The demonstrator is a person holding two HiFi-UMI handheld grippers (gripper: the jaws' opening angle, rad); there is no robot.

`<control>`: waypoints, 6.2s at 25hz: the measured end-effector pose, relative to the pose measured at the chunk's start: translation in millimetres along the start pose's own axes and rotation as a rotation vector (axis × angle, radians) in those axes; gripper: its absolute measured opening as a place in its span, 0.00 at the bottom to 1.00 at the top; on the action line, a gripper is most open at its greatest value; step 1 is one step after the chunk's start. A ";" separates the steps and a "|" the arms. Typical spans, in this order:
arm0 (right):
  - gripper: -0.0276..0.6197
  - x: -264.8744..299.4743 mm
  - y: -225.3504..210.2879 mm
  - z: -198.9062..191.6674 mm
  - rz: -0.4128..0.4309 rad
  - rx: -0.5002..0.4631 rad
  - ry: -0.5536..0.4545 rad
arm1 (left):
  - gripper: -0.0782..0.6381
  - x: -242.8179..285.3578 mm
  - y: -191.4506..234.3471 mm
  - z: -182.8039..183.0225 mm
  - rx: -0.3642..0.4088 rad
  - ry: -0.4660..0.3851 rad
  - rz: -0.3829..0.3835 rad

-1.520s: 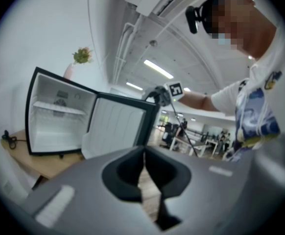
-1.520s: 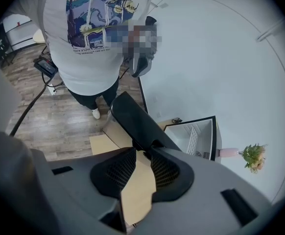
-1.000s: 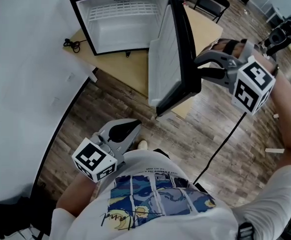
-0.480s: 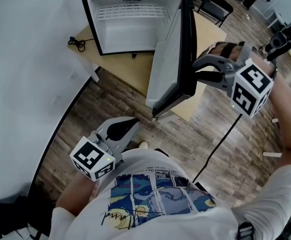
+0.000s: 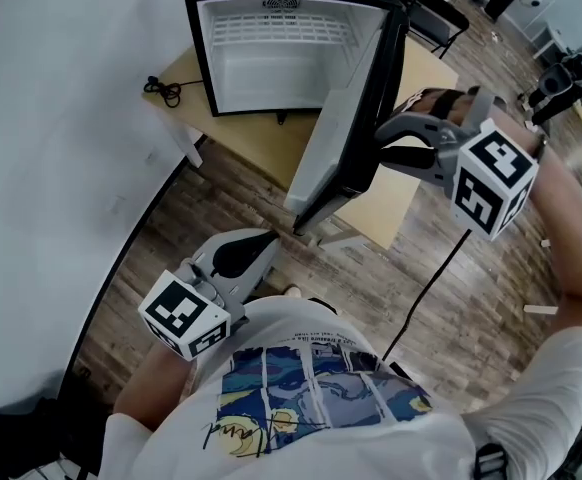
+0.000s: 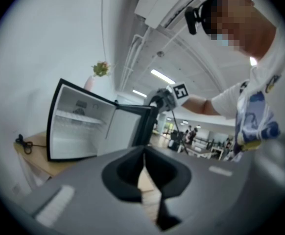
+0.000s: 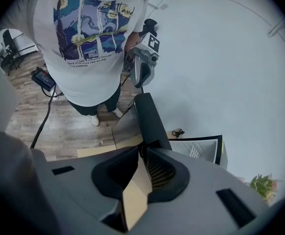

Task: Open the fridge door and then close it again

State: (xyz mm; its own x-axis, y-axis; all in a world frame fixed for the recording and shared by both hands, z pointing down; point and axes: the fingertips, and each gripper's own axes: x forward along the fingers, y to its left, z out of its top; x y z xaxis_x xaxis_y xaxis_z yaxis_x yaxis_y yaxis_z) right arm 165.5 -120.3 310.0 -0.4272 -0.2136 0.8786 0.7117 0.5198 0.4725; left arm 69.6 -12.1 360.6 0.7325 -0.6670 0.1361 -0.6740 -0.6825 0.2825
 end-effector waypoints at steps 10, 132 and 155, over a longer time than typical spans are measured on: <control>0.11 36.2 -59.7 19.2 0.013 0.019 -0.008 | 0.13 -25.8 51.4 11.8 -0.007 -0.008 0.002; 0.08 131.2 -30.5 45.9 -0.609 1.440 -0.522 | 0.13 -27.9 132.8 18.1 0.070 0.074 -0.056; 0.07 69.0 96.0 61.1 -0.572 1.420 -0.687 | 0.12 7.0 13.3 -31.2 0.008 0.055 0.140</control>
State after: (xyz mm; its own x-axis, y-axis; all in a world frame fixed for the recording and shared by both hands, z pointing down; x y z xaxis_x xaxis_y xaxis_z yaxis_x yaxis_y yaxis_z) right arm 170.3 -34.6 411.7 -0.8560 -0.4498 0.2548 -0.4807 0.8739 -0.0720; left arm 68.7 -16.6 394.9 0.6355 -0.7384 0.2255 -0.7703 -0.5868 0.2494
